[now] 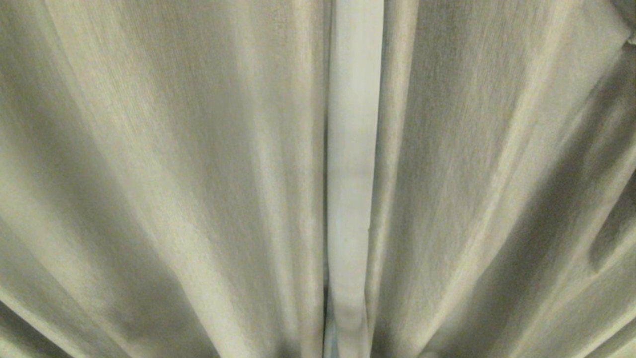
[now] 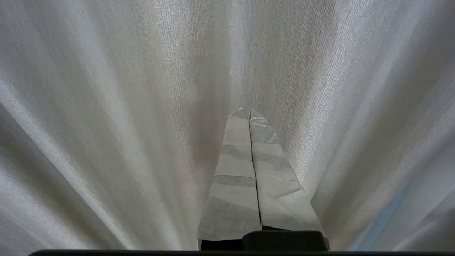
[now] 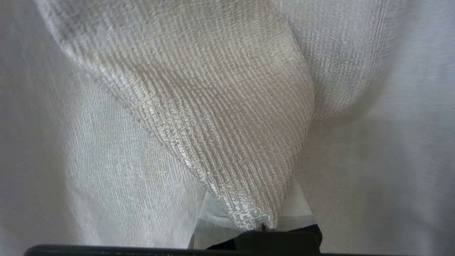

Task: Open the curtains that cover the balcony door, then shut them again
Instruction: Pull the outer curtains open on both sides

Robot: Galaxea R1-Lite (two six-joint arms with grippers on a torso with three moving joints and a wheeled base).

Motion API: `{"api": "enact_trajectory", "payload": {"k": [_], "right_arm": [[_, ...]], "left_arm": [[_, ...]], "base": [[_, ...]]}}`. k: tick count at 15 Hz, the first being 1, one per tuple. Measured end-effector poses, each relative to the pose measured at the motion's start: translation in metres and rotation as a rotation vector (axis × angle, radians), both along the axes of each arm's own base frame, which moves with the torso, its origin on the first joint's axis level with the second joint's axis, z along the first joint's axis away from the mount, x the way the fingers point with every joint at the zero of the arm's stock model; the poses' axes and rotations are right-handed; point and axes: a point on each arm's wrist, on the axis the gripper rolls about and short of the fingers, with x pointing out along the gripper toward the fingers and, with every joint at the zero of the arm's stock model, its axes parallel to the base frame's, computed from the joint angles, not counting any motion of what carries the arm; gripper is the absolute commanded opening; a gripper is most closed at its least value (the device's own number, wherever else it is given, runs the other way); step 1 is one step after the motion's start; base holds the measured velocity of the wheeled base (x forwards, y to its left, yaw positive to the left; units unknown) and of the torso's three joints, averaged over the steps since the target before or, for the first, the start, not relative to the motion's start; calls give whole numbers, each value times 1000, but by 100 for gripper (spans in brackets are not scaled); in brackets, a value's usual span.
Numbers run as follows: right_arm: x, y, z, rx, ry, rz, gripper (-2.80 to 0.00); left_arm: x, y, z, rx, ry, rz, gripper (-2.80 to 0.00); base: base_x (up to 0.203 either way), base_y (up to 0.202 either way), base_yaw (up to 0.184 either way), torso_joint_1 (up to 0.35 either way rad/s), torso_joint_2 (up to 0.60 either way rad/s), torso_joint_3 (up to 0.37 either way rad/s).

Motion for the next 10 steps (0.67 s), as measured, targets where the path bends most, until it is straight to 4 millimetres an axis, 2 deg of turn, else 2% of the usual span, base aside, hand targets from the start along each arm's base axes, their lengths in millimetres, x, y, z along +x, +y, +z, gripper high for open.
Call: {"api": "enact_trajectory", "payload": {"k": [10], "right_arm": [[-31,-58,8,-10,-26,-302,-280]], "left_arm": [[0,0,0,0,0,0,-280]], "base": [[0,0,0,0,0,0]]}}
